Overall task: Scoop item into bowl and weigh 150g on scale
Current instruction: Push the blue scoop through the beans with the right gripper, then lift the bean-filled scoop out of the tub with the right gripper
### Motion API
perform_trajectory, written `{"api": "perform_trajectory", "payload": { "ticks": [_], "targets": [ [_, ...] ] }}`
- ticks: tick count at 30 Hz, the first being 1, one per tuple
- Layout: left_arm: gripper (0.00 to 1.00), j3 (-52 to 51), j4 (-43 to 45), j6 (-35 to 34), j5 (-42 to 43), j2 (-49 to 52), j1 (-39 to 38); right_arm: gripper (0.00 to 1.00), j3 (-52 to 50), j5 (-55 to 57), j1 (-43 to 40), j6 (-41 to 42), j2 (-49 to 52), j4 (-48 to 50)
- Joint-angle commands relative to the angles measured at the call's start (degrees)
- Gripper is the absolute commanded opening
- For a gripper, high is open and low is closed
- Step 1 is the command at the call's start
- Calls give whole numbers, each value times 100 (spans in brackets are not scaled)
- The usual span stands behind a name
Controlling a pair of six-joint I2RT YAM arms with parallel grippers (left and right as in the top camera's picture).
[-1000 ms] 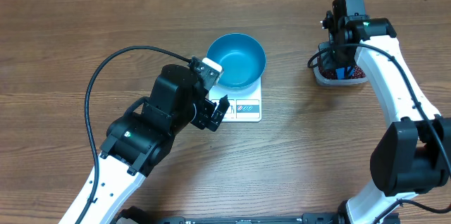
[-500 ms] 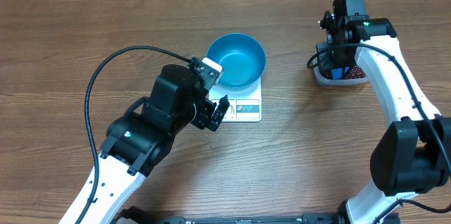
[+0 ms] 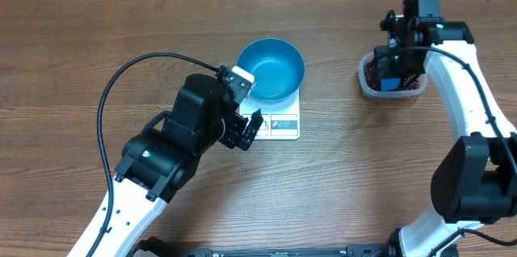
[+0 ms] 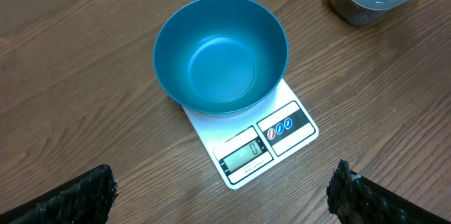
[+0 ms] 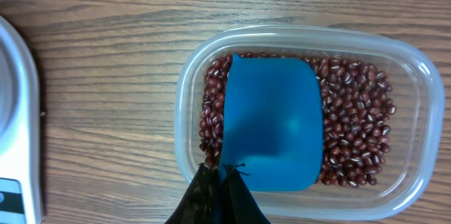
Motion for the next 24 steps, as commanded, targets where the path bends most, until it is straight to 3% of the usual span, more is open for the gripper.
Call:
{"api": "perform_trajectory", "payload": {
  "ticks": [1,14,24],
  "targets": [
    [100,0,2,-90,-35,-15,26,4,63,-817,-101,20,70,-61],
    [100,-2,2,-92,-35,-15,26,4,35,-1244,-216,20,70,-149],
    [100,0,2,-92,-35,-15,26,4,-601,-1886,-527,20,70,122]
  ]
}}
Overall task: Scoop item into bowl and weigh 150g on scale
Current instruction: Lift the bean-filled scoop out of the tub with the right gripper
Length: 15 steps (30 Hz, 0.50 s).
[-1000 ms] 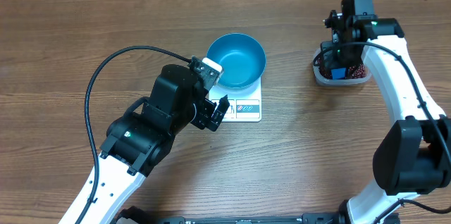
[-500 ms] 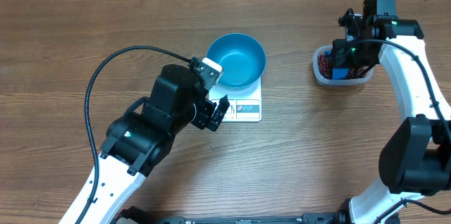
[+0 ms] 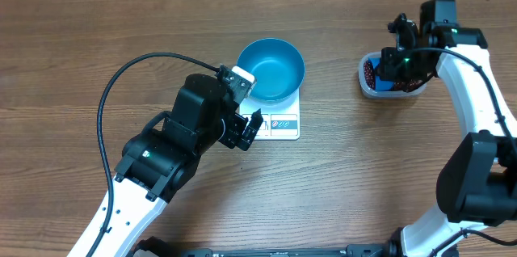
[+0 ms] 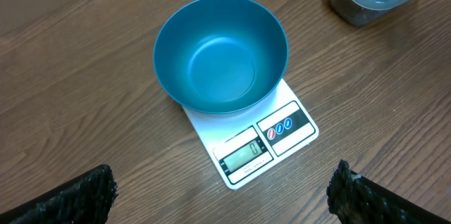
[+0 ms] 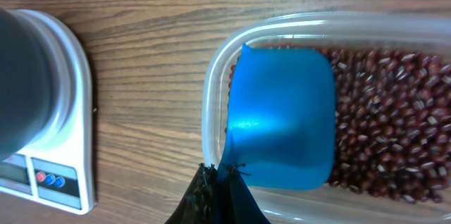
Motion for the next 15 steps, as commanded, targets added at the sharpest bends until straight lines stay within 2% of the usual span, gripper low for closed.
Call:
{"api": "perform_trajectory", "payload": {
  "ticks": [1,15],
  "targets": [
    [100,0,2,-90,-35,-15,26,4,-317,-686,-140,17,70,-44],
    [99,0,2,-90,-35,-15,26,4,-317,-1838,-1012,17,70,-120]
  ]
}}
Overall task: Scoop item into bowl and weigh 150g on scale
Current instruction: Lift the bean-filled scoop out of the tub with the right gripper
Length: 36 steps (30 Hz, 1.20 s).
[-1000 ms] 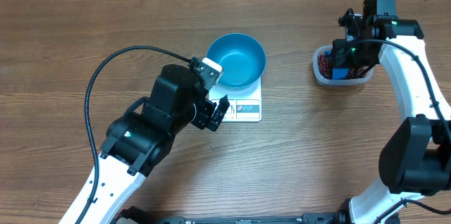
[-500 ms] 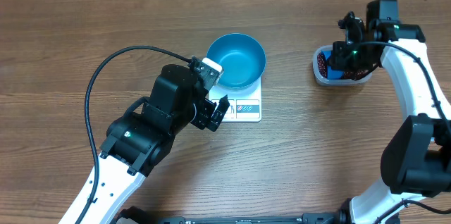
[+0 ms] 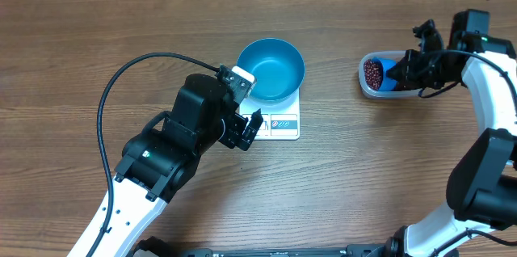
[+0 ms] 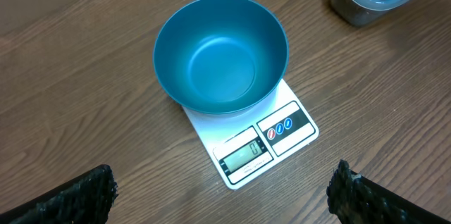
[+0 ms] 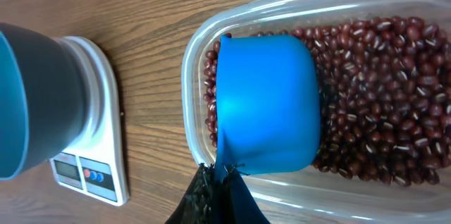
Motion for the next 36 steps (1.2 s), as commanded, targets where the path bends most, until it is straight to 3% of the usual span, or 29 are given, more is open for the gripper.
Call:
{"api": "perform_trajectory", "payload": {
  "ticks": [1,20,36],
  "targets": [
    [99,-2,2,-92,-35,-15,26,4,-83,-647,-153,17,68,-133],
    [100,0,2,-92,-35,-15,26,4,-83,-1115,-455,994,68,-142],
    [99,0,2,-92,-35,-15,26,4,-83,-1998,-1049,1005,68,264]
  ]
}}
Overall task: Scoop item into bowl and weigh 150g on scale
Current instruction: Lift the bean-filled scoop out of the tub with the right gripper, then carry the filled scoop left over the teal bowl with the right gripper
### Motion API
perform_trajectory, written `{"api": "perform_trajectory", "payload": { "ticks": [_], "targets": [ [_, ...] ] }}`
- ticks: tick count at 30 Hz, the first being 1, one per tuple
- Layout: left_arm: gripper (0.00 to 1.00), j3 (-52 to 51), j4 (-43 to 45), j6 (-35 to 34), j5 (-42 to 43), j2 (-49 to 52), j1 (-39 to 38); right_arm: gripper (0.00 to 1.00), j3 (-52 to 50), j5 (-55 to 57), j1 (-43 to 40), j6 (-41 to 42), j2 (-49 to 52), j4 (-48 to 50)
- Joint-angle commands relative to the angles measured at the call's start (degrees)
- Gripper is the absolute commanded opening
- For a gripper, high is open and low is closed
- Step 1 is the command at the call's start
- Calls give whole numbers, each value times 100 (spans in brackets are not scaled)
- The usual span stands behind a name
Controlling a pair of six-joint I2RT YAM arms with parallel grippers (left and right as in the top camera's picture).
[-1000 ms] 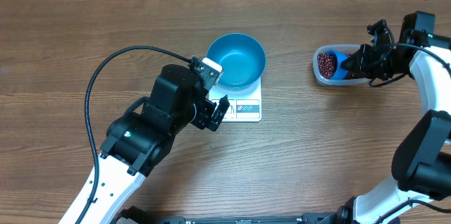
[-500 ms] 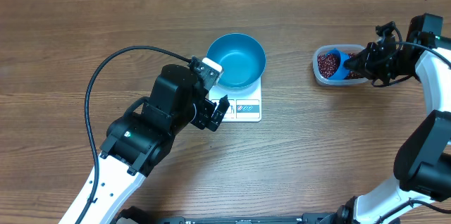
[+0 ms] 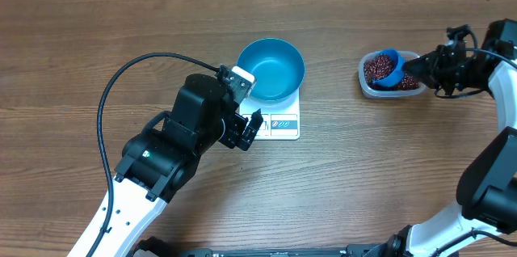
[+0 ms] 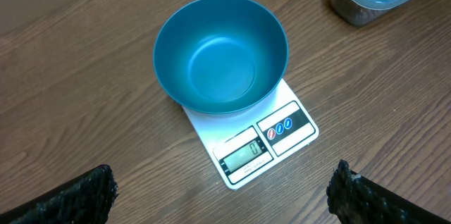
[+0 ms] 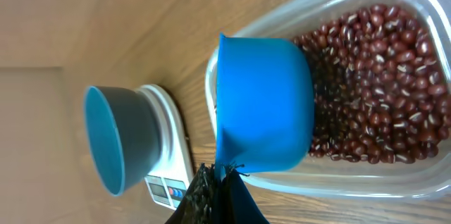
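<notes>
A blue bowl (image 3: 271, 69) stands empty on the white scale (image 3: 279, 124), whose display (image 4: 246, 155) reads 0. To the right a clear container (image 3: 367, 86) holds red beans (image 5: 373, 90). My right gripper (image 3: 422, 66) is shut on the handle of a blue scoop (image 3: 388, 68), reaching in from the container's right side. In the right wrist view the scoop (image 5: 264, 104) shows its back, tilted among the beans, so its inside is hidden. My left gripper (image 4: 222, 203) hangs open in front of the scale, holding nothing.
The wooden table (image 3: 388, 176) carries only the scale, bowl and container. A black cable (image 3: 109, 95) loops off the left arm over the table's left half. The table's far edge runs along the top of the overhead view.
My right arm has shifted further right and the wrist has turned more, so the scoop now sits tilted nearer the container's middle. Left arm, bowl and scale reading are unchanged.
The right gripper first held the scoop from above the container, flat on the beans. At each later moment the arm stood further right and the scoop more tilted within the container. The bowl stayed empty at 0 and the left arm never moved.
</notes>
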Motion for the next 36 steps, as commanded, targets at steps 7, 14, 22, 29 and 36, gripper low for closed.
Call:
{"api": "perform_trajectory", "payload": {
  "ticks": [7,14,22,29,36],
  "targets": [
    [100,0,2,-90,-35,-15,26,4,-33,-640,-457,-203,7,2],
    [99,0,2,-90,-35,-15,26,4,-33,-1163,-732,-389,7,-90],
    [99,0,2,-90,-35,-15,26,4,-33,-1845,-817,-634,7,-184],
    [100,0,2,-90,-35,-15,26,4,-33,-2424,-815,-778,7,-188],
    [99,-2,2,-90,-35,-15,26,4,-33,-3150,-802,-780,7,-186]
  ]
}}
